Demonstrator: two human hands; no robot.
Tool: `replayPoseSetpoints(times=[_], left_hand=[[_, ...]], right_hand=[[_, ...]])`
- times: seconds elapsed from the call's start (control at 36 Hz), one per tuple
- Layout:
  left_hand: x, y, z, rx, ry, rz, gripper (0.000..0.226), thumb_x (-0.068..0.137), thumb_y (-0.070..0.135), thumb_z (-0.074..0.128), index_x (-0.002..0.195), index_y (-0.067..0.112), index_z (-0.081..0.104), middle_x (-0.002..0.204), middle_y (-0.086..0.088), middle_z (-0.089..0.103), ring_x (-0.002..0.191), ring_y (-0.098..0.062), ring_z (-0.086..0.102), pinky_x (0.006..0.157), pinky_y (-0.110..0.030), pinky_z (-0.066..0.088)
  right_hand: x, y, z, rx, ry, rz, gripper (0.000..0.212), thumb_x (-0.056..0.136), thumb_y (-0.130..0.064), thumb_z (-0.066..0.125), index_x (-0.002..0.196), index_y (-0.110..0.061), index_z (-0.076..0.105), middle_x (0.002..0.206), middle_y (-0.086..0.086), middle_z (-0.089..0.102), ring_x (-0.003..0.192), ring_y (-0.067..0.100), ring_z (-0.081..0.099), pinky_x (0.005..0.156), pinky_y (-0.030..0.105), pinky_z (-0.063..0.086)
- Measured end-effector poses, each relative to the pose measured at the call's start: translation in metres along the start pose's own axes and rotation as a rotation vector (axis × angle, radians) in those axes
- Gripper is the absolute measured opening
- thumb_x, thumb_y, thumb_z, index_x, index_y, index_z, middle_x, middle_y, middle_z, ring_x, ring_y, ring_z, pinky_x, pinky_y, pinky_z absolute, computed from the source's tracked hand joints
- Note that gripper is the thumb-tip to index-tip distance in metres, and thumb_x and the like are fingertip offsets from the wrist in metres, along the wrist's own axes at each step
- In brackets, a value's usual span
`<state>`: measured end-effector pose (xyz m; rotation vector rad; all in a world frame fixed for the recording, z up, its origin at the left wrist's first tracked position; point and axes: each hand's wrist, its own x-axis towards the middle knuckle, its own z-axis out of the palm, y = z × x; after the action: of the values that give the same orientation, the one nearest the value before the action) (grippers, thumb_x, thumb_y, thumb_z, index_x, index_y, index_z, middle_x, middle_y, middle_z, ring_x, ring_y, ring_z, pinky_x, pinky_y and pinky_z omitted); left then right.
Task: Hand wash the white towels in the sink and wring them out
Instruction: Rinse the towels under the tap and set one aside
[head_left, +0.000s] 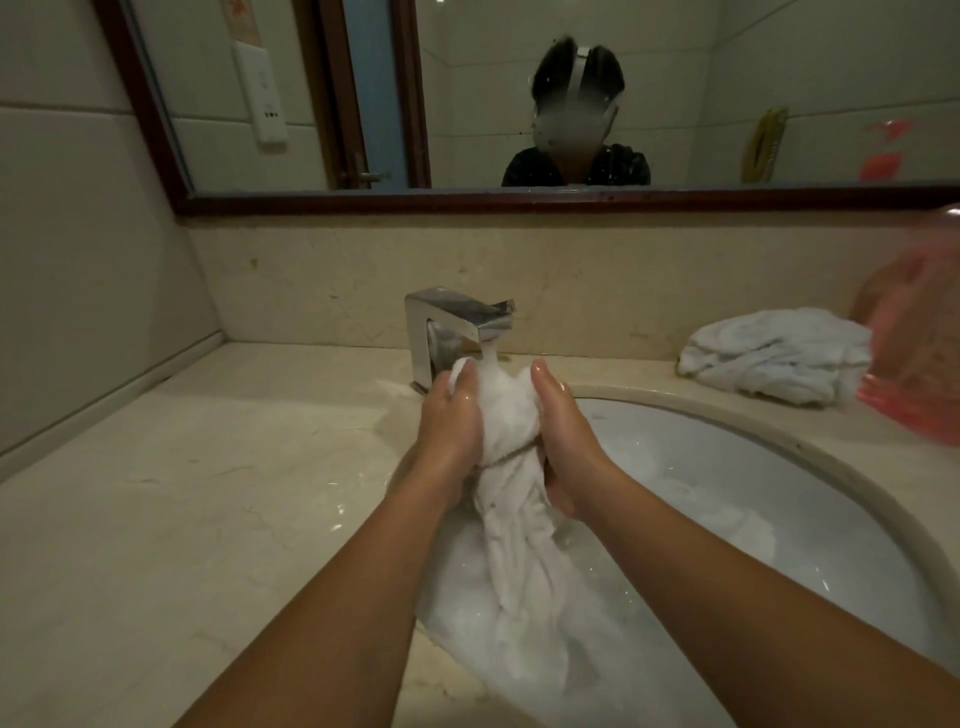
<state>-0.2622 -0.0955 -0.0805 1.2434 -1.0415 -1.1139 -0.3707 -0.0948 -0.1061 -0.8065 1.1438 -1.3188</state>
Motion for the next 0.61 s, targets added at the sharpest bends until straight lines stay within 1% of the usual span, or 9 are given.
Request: replayPoseSetpoints(times=[0.03, 0.08, 0.14, 0.19, 0.25, 0.31, 0.39, 0.5, 0.61], left_hand=[[0.0, 0.001, 0.0, -0.018, -0.02, -0.018, 0.023, 0.113, 0.04, 0.043, 0.121, 0.024, 0.059, 0.102, 0.01, 0.065, 0.091, -0.008, 0.063, 0.071, -0.024, 0.049], [-0.002, 0.004, 0.001, -0.06, -0.035, -0.056, 0.036, 0.109, 0.04, 0.048, 0.126, 0.014, 0.066, 0.114, -0.005, 0.074, 0.101, -0.021, 0.071, 0.081, -0.032, 0.056], [-0.003, 0.004, 0.002, -0.1, -0.047, -0.115, 0.046, 0.102, 0.046, 0.052, 0.13, 0.013, 0.067, 0.121, -0.013, 0.075, 0.108, -0.031, 0.073, 0.092, -0.042, 0.06], [-0.004, 0.005, 0.003, -0.116, -0.05, -0.129, 0.047, 0.102, 0.048, 0.051, 0.127, 0.014, 0.07, 0.119, -0.014, 0.076, 0.106, -0.032, 0.074, 0.092, -0.043, 0.061], [-0.003, 0.006, 0.003, -0.082, -0.05, -0.113, 0.043, 0.105, 0.048, 0.052, 0.122, 0.015, 0.072, 0.113, -0.011, 0.079, 0.1, -0.028, 0.076, 0.08, -0.035, 0.061], [-0.003, 0.005, 0.002, -0.077, -0.047, -0.124, 0.044, 0.102, 0.051, 0.06, 0.122, 0.014, 0.071, 0.107, -0.008, 0.079, 0.094, -0.025, 0.077, 0.067, -0.029, 0.059], [-0.002, 0.005, -0.003, -0.108, -0.018, -0.153, 0.048, 0.098, 0.054, 0.066, 0.12, 0.012, 0.072, 0.102, -0.009, 0.08, 0.088, -0.027, 0.079, 0.069, -0.033, 0.062], [0.0, 0.008, -0.007, -0.256, 0.022, -0.176, 0.055, 0.094, 0.06, 0.068, 0.12, 0.012, 0.071, 0.1, -0.014, 0.081, 0.088, -0.034, 0.08, 0.087, -0.054, 0.065], [0.001, 0.009, -0.009, -0.315, 0.06, -0.154, 0.07, 0.081, 0.069, 0.075, 0.117, 0.009, 0.073, 0.098, -0.015, 0.081, 0.087, -0.035, 0.08, 0.086, -0.054, 0.065]], right_hand=[[-0.002, -0.002, 0.0, 0.009, 0.015, -0.045, 0.103, 0.061, -0.088, 0.068, 0.151, -0.04, 0.051, 0.137, 0.004, 0.07, 0.117, 0.029, 0.074, 0.102, 0.053, 0.059], [-0.004, -0.005, -0.001, 0.02, 0.061, -0.092, 0.11, 0.058, -0.086, 0.072, 0.153, -0.037, 0.046, 0.136, 0.004, 0.069, 0.116, 0.029, 0.073, 0.102, 0.053, 0.059], [-0.003, -0.007, -0.004, 0.037, 0.084, -0.094, 0.114, 0.056, -0.086, 0.078, 0.15, -0.027, 0.053, 0.128, 0.006, 0.075, 0.109, 0.029, 0.077, 0.098, 0.052, 0.062], [-0.005, -0.011, -0.006, 0.024, 0.094, -0.116, 0.091, 0.069, -0.079, 0.076, 0.139, -0.022, 0.064, 0.118, 0.005, 0.079, 0.102, 0.026, 0.08, 0.095, 0.051, 0.063], [-0.008, -0.014, -0.008, -0.03, 0.115, -0.155, 0.055, 0.09, -0.063, 0.071, 0.129, -0.024, 0.069, 0.113, 0.002, 0.081, 0.1, 0.024, 0.08, 0.093, 0.047, 0.064], [-0.012, -0.015, -0.009, -0.082, 0.11, -0.179, 0.038, 0.099, -0.051, 0.07, 0.128, -0.027, 0.068, 0.114, 0.001, 0.079, 0.102, 0.021, 0.078, 0.092, 0.044, 0.064], [-0.014, -0.014, -0.008, -0.14, 0.081, -0.19, 0.042, 0.099, -0.05, 0.071, 0.135, -0.031, 0.059, 0.121, -0.001, 0.075, 0.106, 0.019, 0.076, 0.095, 0.043, 0.064], [-0.013, -0.011, -0.007, -0.1, 0.021, -0.082, 0.062, 0.096, -0.057, 0.071, 0.146, -0.034, 0.044, 0.129, 0.004, 0.07, 0.108, 0.025, 0.075, 0.095, 0.047, 0.064], [-0.013, -0.005, -0.01, -0.069, -0.069, 0.071, 0.091, 0.077, -0.066, 0.086, 0.148, -0.027, 0.044, 0.126, 0.01, 0.074, 0.104, 0.032, 0.078, 0.09, 0.051, 0.065]])
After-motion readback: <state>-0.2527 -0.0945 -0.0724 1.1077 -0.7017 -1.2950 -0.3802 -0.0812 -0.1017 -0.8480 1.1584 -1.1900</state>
